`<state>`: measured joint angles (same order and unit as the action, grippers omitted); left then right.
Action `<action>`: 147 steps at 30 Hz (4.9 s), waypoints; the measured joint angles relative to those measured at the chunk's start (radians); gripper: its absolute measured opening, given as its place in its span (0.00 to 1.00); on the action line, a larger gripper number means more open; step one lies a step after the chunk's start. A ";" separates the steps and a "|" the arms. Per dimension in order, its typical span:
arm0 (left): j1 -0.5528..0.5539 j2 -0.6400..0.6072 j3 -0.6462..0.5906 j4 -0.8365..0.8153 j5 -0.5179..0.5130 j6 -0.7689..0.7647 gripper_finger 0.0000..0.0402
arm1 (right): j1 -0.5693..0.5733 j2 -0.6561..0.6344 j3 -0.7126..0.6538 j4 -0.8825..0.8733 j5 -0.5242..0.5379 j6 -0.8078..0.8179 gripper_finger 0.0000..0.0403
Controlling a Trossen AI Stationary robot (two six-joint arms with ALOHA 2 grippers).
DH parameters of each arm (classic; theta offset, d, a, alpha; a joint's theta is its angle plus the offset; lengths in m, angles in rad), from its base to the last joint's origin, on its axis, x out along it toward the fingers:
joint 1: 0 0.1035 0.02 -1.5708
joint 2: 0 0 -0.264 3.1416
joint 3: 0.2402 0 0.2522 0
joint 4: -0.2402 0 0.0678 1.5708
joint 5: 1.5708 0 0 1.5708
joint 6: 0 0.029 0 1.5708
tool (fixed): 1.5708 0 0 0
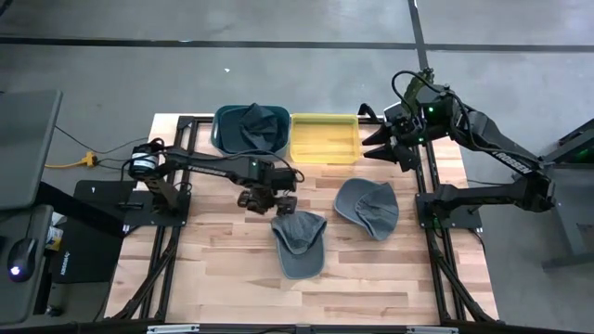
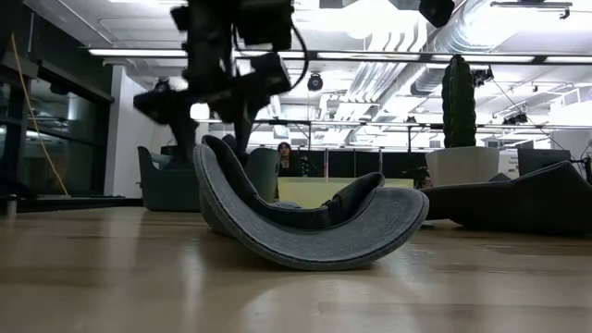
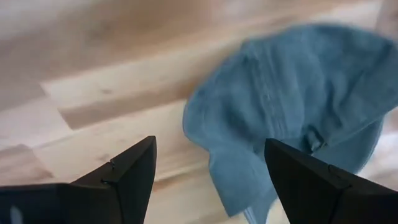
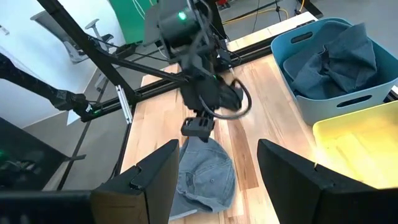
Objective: Pick & Place hat
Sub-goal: Put the left gray cap into the yellow bin
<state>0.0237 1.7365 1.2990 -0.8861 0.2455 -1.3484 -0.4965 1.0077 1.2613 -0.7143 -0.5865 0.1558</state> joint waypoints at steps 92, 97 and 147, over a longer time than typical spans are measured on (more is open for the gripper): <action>-0.018 0.071 0.060 0.173 0.126 0.160 0.00 | 0.000 0.000 0.000 -0.032 0.007 -0.103 0.52; -0.017 0.070 0.181 0.027 0.074 0.285 0.00 | 0.000 0.000 0.000 -0.029 0.003 -0.113 0.52; 0.108 0.071 0.664 -0.239 -0.196 0.786 0.00 | 0.070 0.410 0.001 0.091 -0.033 -0.243 0.67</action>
<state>0.1314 1.8072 1.9633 -1.1252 0.0496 -0.5627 -0.4266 1.4176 1.2621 -0.6231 -0.6192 -0.0868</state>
